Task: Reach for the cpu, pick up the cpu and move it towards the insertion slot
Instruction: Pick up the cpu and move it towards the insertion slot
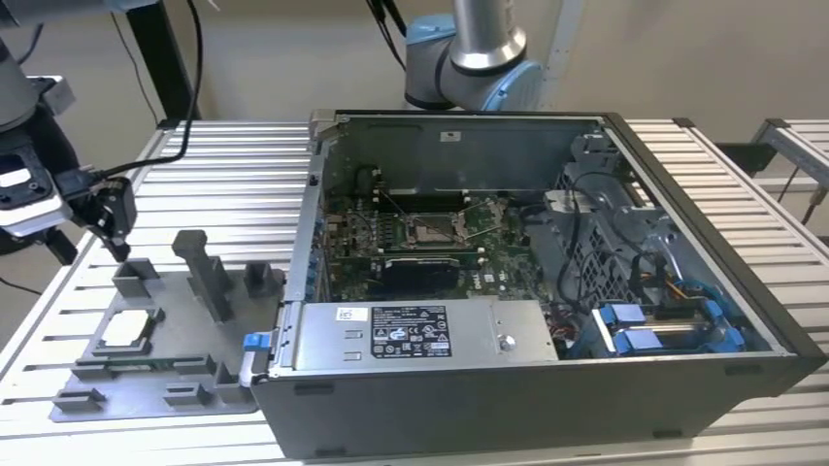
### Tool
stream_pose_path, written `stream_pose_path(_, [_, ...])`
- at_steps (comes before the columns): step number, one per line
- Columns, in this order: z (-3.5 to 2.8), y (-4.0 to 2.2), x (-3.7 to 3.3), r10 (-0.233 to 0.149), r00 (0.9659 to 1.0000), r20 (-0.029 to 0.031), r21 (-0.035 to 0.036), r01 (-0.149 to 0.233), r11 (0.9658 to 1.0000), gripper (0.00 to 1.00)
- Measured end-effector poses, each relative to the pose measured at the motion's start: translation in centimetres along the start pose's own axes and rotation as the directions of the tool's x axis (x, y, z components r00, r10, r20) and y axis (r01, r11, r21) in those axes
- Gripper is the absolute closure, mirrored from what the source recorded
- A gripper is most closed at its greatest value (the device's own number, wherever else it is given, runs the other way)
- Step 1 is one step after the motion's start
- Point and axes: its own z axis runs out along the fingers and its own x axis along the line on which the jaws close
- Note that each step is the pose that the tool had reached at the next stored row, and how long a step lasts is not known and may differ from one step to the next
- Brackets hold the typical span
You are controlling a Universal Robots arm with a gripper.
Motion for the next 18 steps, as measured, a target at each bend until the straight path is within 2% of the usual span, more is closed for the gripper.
stream_pose_path(7, [0.56,-0.21,0.02,0.0,1.0,-0.0002,0.0001,0.0,1.0,0.0])
stream_pose_path(11, [1.15,-0.59,0.03,0.0,1.0,0.0002,-0.0001,0.0,1.0,0.0])
stream_pose_path(18, [2.29,-0.74,0.03,0.0,1.0,0.0,0.0,0.0,1.0,0.0])
